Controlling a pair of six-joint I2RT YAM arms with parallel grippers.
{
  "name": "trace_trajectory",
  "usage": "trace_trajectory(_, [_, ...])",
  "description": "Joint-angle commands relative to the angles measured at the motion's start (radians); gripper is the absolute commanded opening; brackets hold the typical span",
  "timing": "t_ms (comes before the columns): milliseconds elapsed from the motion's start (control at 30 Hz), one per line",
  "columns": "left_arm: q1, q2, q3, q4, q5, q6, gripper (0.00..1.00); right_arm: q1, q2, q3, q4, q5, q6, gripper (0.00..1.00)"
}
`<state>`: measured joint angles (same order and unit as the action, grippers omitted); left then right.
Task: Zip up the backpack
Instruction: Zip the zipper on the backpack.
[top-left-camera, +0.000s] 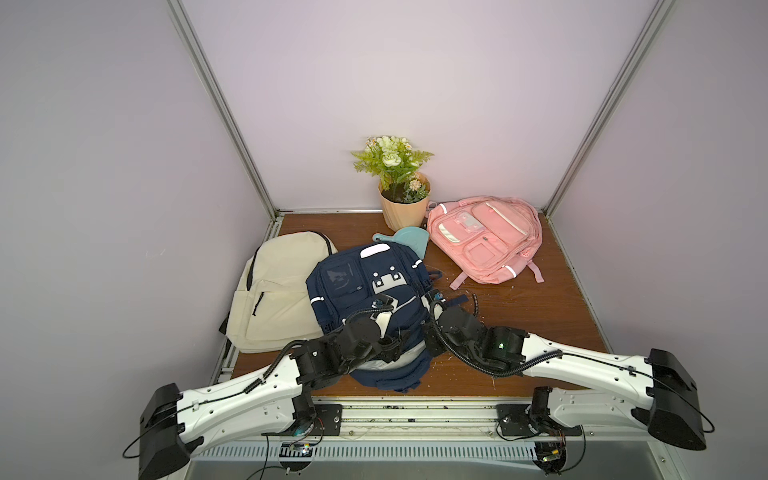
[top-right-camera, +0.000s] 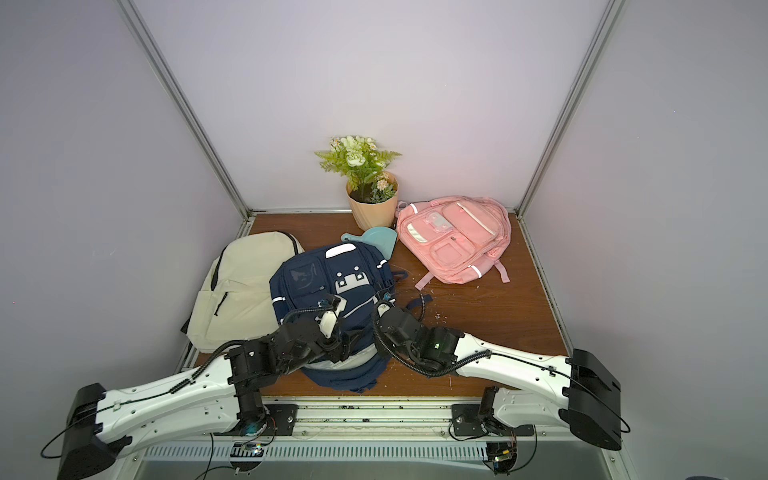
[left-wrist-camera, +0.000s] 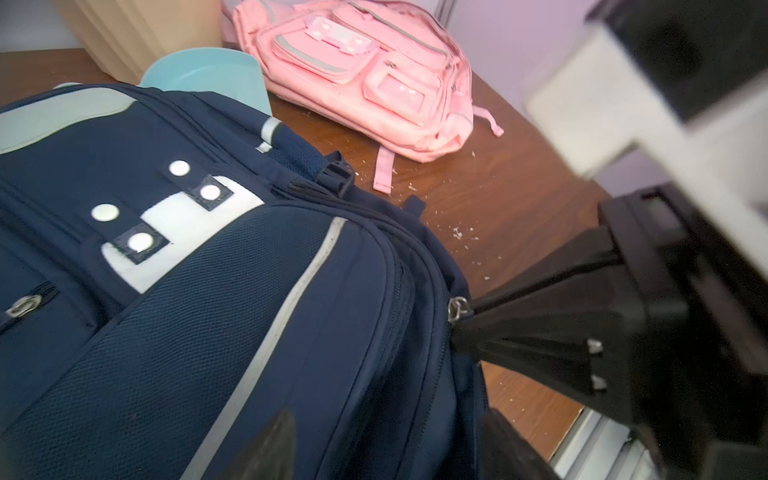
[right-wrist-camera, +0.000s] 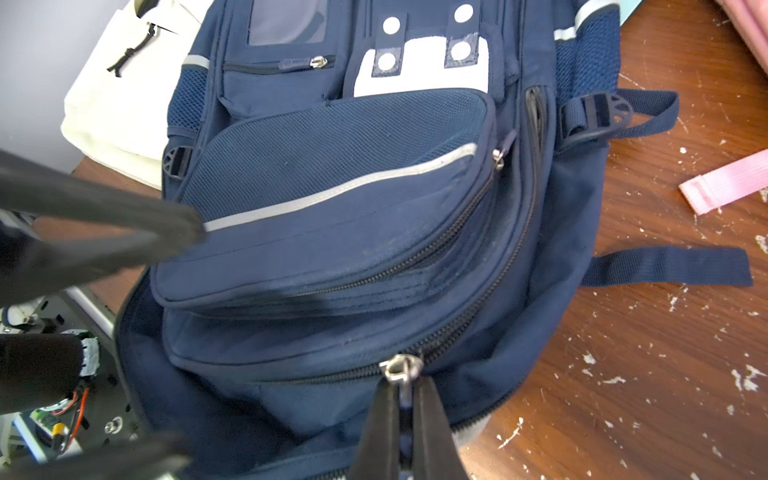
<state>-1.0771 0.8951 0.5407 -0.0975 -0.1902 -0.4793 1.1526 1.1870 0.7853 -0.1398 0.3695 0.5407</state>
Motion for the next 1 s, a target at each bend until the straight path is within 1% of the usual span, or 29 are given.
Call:
trace_trajectory(0, [-0.022,0.038,-0.019,0.128,0.032,0.072,0.65,0.007,-0.030,0.055,0.063,0.011,-0.013,0.00])
trace_trajectory(100, [-0.024,0.078,-0.018,0.143,0.038,0.087,0.62,0.009,-0.029,0.052,0.074,0.001,-0.010,0.00])
trace_trajectory(233, [-0.024,0.144,0.000,0.117,-0.007,0.095,0.53,0.014,-0.022,0.057,0.089,-0.014,-0.013,0.00])
trace_trajectory(367, [-0.024,0.193,-0.001,0.114,-0.062,0.085,0.39,0.029,-0.008,0.072,0.088,-0.022,-0.021,0.00])
trace_trajectory(467, [-0.024,0.212,-0.008,0.116,-0.092,0.081,0.26,0.037,0.000,0.076,0.085,-0.023,-0.022,0.00])
trace_trajectory(567, [-0.024,0.211,-0.023,0.117,-0.108,0.074,0.11,0.036,0.004,0.075,0.063,0.002,-0.015,0.00])
trace_trajectory(667, [-0.024,0.187,-0.047,0.109,-0.123,0.063,0.02,0.015,0.004,0.074,0.012,0.031,-0.004,0.00])
trace_trajectory(733, [-0.024,0.169,-0.065,0.095,-0.140,0.052,0.00,-0.017,-0.008,0.066,-0.009,0.021,-0.002,0.00])
trace_trajectory(867, [-0.024,0.137,-0.104,0.075,-0.139,0.035,0.00,-0.123,-0.042,0.041,-0.037,-0.022,-0.013,0.00])
trace_trajectory(967, [-0.025,0.118,-0.121,0.065,-0.135,0.029,0.00,-0.201,-0.040,0.044,-0.059,-0.043,-0.042,0.00])
